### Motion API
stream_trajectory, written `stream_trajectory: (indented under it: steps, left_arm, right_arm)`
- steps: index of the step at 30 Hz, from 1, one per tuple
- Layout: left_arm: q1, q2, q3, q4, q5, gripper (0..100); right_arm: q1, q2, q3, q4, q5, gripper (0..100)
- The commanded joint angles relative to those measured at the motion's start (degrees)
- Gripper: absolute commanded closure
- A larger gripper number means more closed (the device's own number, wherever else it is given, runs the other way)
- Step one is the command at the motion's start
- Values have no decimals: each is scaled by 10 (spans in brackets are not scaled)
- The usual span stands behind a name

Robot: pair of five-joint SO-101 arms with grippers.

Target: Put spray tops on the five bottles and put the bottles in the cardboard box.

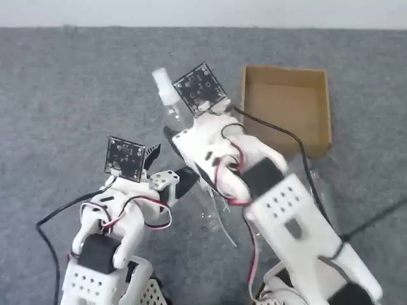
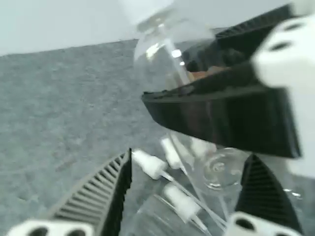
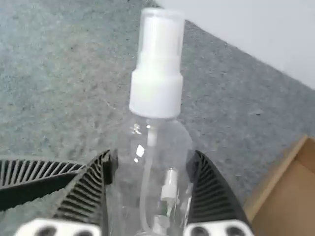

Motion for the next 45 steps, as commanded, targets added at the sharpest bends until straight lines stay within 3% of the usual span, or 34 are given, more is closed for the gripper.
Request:
stream_trajectory:
  steps: [1,11,16,21,27,34,45]
  left_arm:
    - [0,-12,-3,-18,-8,672]
    - [2,-13,-3,-18,-7,672]
    - [0,-13,-1,-15,-7,673]
    - [-1,-14,22,-18,-7,682]
    - [-46,-14,32,-25,-10,803]
    - [-91,-14,70,-96,-6,993]
    - [-90,-14,76,-103,-7,987]
  right_arm:
    - [-5,-70,-43,44,-3,993]
    - [23,-110,-43,92,-3,993]
    - [102,-76,-51,44,-2,993]
    - [211,30,-97,-31,-2,993]
    - [298,191,-174,-133,-2,993]
    - [324,363,-250,-210,-3,993]
    - [340,544,-287,-373,-5,993]
